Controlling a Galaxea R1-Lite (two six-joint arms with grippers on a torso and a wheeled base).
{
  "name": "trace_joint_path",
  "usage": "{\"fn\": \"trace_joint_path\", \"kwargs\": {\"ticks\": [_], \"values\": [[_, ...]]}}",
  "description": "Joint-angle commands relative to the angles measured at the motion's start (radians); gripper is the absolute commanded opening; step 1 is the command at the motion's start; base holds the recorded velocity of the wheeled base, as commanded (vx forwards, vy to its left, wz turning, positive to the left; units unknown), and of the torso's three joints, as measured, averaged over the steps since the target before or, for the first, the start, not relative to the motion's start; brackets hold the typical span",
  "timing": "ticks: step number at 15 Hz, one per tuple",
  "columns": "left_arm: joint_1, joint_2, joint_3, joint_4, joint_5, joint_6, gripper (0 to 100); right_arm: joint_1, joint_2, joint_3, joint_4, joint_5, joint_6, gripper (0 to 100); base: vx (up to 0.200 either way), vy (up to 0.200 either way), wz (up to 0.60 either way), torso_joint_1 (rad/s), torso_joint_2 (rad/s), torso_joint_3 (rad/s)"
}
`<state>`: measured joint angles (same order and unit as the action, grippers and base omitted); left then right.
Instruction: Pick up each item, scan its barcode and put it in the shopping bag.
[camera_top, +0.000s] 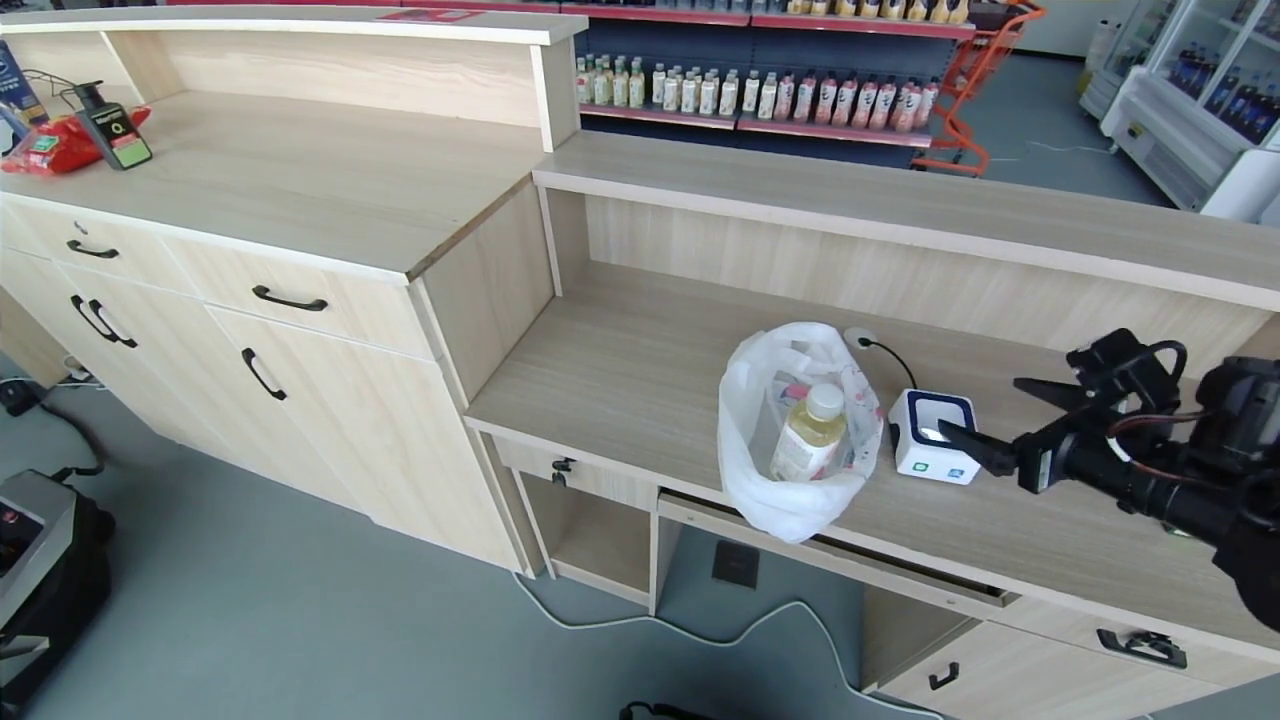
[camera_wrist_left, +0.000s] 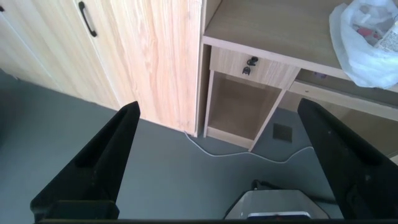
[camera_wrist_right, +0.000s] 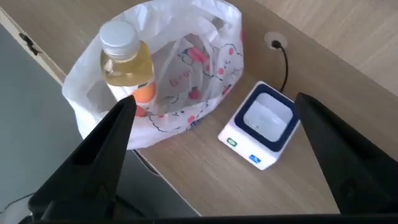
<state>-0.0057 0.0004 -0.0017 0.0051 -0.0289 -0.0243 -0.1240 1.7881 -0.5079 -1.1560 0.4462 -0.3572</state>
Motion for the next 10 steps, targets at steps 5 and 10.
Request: {"fn": "trace_joint_path", "kwargs": {"ticks": [5, 10], "values": [[0.000, 0.000, 0.000, -0.001, 0.000, 0.000, 100, -0.509, -0.009, -0.224, 0.291, -0.569, -0.135, 100, 0.000, 0.000, -0.60, 0.005, 0.00, 0.003], [0.000, 0.000, 0.000, -0.001, 0.000, 0.000, 100, -0.625, 0.280, -0.414, 0.265, -0.518, -0.213, 100, 0.000, 0.000, -0.12, 0.000, 0.00, 0.000]]}}
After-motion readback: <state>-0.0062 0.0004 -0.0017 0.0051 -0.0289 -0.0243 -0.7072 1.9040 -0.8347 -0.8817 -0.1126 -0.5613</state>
